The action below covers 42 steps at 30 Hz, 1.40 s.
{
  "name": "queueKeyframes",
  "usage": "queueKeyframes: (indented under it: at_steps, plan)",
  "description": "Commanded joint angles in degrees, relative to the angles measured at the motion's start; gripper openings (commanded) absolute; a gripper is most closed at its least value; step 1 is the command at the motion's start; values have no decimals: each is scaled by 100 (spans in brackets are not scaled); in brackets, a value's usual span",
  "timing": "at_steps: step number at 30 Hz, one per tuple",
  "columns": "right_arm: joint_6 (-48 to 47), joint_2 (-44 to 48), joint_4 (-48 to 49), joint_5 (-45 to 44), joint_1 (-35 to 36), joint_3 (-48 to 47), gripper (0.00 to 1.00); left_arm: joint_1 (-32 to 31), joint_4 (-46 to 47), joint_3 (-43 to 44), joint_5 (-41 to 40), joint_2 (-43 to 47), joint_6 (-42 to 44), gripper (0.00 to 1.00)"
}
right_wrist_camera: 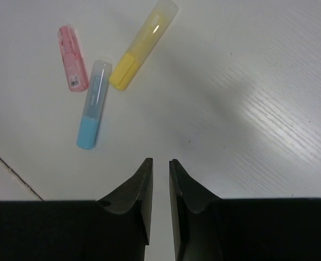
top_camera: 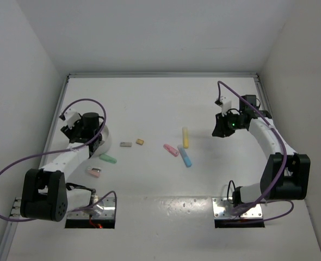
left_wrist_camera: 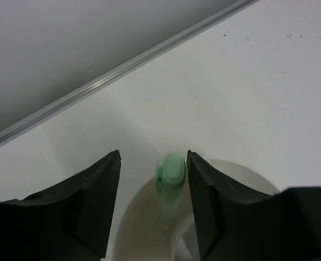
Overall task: Sort the stationery into containers
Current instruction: Place the stationery into the container
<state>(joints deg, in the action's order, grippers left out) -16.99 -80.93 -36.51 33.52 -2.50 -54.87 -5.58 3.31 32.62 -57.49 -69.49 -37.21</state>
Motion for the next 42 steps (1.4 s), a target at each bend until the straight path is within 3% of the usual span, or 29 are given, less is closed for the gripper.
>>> queueKeyframes:
  at_steps: [1,2,3,4,6,7,11,13,15,16,21,27,30,42]
  plan:
    - [-129,174,30,190,13,-226,19,-39,4,270,-157,173,-102,58]
    - [-129,174,30,190,13,-226,19,-39,3,271,-209,269,-154,53]
    - [-129,174,30,190,13,-226,19,-39,-58,323,-288,339,-155,32]
    - [-129,174,30,190,13,-226,19,-39,-189,324,-358,540,-259,21]
    - [-129,174,30,190,13,-226,19,-39,-295,472,-411,839,-260,3]
    - [-129,174,-22,190,13,-226,19,-109,-392,534,-412,1024,-313,0]
    - [-129,174,-23,190,13,-226,19,-478,-393,727,-158,2077,168,4]
    - [-129,174,-23,190,13,-226,19,-723,-393,790,211,2282,337,11]
    - [-129,174,-23,190,13,-278,19,-786,-393,790,73,2282,460,11]
    - [-129,174,-23,190,13,-278,19,-708,-462,737,-15,2135,460,0]
    - [-129,174,-23,190,-40,-278,19,-233,-482,597,115,1869,232,0]
    - [-181,121,-23,243,-40,-278,19,4,-637,991,142,1476,619,0]
    - [-181,121,-23,243,-40,-278,19,5,-1015,1194,230,1124,619,0]
    - [-181,174,-23,243,-40,-278,19,5,-920,974,423,578,557,0]
